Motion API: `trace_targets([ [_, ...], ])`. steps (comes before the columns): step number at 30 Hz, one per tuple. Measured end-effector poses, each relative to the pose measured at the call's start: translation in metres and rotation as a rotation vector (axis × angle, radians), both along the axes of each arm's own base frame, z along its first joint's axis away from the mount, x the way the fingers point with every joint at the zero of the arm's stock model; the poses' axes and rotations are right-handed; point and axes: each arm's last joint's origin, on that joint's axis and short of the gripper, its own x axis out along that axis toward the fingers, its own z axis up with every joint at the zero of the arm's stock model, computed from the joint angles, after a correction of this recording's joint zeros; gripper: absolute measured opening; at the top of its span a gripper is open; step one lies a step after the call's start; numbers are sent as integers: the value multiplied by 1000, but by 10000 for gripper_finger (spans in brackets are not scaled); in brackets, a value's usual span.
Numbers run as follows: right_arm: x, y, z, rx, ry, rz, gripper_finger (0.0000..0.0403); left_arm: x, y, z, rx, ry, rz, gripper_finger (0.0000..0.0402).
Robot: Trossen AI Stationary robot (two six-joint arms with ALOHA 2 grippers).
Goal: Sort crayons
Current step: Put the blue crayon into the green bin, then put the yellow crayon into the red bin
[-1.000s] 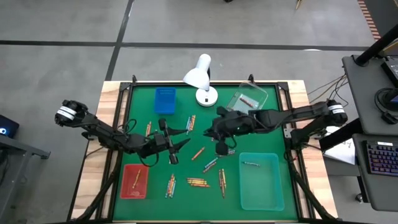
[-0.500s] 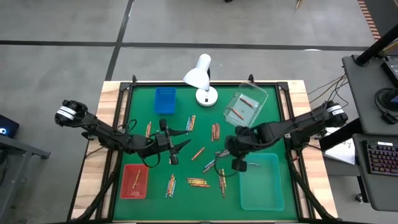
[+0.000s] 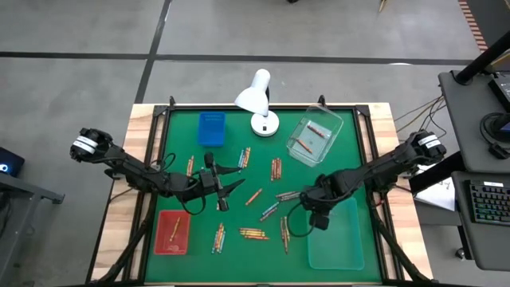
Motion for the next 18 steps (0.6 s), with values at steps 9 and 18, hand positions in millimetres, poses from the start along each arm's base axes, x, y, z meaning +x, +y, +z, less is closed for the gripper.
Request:
trace_targets([
  [9,-4,0,-6,5,28,-33,84,0,0,-2,7,16,0,150],
  [18,4,2,6,19,-18,-25,116,0,0,-3,3,31,-1,150],
])
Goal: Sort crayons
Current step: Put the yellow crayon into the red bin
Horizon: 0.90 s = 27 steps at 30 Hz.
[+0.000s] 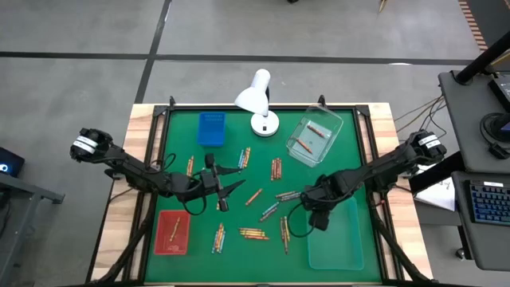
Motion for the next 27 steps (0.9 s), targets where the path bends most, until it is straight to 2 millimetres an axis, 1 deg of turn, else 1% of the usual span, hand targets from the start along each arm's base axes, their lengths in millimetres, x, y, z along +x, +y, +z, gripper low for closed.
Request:
trace_targets([
  [6,13,4,24,-3,-100,33,113,1,0,-8,-56,55,-7,150],
  [11,26,7,51,-33,-220,84,102,4,-2,-15,-103,170,-2,150],
  [15,34,7,73,-101,-325,123,93,11,-4,-14,-98,351,22,150],
  [19,39,7,87,-166,-394,147,84,12,-4,-10,-99,581,79,150],
  [23,42,6,92,-218,-441,185,79,5,-1,-11,-170,776,183,150],
  [27,43,7,93,-236,-455,213,77,-6,1,-15,-312,902,273,150],
])
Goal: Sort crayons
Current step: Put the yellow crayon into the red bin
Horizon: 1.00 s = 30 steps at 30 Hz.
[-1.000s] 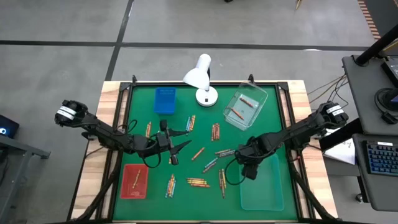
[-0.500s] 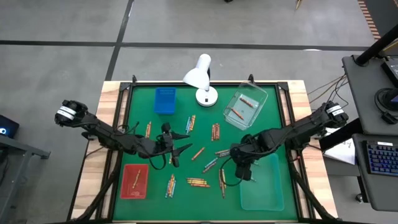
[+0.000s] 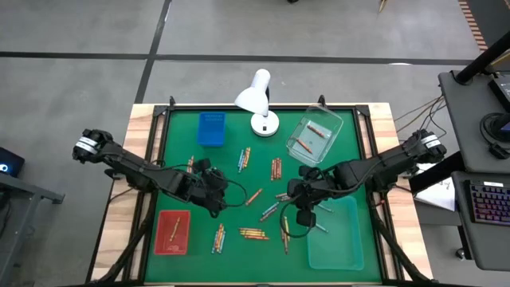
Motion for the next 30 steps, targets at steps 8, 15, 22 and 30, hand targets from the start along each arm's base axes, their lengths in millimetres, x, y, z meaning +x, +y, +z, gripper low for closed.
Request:
trace_targets([
  [8,0,0,0,-10,-2,-7,80,-5,-4,-10,-313,49,179,150],
  [15,1,0,-1,-18,-4,7,86,1,-8,-24,-377,61,283,150],
  [22,1,0,-1,-23,-6,16,78,6,-10,-39,-361,105,318,150],
  [30,1,0,-1,-27,-5,22,79,15,-12,-63,-324,155,343,150],
])
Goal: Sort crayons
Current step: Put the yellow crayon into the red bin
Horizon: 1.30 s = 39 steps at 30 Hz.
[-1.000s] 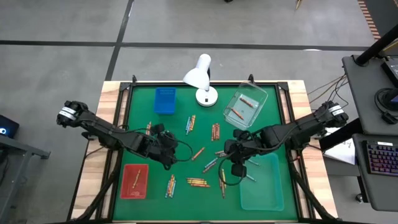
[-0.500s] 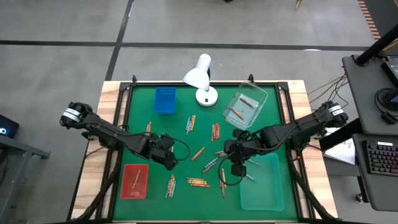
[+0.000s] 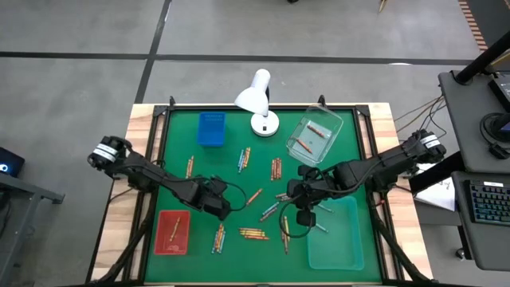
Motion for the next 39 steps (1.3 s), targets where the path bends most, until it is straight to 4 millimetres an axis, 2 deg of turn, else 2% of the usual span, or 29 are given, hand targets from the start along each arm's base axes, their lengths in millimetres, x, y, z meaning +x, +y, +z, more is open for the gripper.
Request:
trace_targets([
  [6,0,0,0,1,-4,0,84,3,-1,-14,16,37,1,150],
  [12,1,0,0,3,-9,0,75,5,-1,-17,32,38,3,143],
  [29,1,0,1,6,-16,0,76,6,-1,-17,48,29,-6,9],
  [39,1,1,1,6,-16,0,74,5,-1,-14,52,31,-49,1],
])
